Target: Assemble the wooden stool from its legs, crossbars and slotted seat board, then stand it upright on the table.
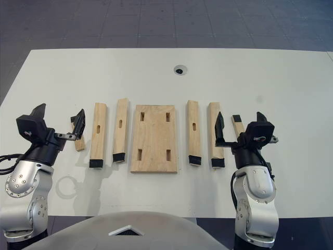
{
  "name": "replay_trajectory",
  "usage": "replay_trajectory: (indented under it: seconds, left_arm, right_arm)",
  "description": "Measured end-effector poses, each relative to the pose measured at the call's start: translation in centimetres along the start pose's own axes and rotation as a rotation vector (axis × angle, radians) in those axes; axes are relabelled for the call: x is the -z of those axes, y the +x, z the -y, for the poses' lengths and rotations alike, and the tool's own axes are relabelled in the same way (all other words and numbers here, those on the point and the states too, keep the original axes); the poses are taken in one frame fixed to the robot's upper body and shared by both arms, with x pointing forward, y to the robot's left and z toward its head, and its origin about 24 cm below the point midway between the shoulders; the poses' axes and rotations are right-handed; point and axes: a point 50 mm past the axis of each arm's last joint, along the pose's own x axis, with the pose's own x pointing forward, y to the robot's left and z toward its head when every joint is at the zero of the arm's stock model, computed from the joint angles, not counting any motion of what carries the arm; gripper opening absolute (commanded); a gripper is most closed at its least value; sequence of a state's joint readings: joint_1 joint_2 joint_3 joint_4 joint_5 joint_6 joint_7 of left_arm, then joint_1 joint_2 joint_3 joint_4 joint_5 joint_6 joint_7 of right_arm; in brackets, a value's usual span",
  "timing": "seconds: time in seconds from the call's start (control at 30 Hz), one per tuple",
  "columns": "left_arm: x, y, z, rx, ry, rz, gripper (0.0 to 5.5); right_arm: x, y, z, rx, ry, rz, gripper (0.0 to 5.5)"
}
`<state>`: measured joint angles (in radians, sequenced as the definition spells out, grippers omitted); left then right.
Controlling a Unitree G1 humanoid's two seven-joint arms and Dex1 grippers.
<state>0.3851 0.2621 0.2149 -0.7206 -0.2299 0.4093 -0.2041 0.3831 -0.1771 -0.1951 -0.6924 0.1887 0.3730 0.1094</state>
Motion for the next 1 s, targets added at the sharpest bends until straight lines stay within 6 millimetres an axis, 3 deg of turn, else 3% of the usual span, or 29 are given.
replay_trajectory:
  seconds: [1.0]
  left_arm:
    - [0.20, -0.09, 0.27, 0.008, 0.010, -0.009, 5.50]
  right_arm:
    - [0.27, -0.41, 0.15, 0.010, -0.019, -0.019, 5.47]
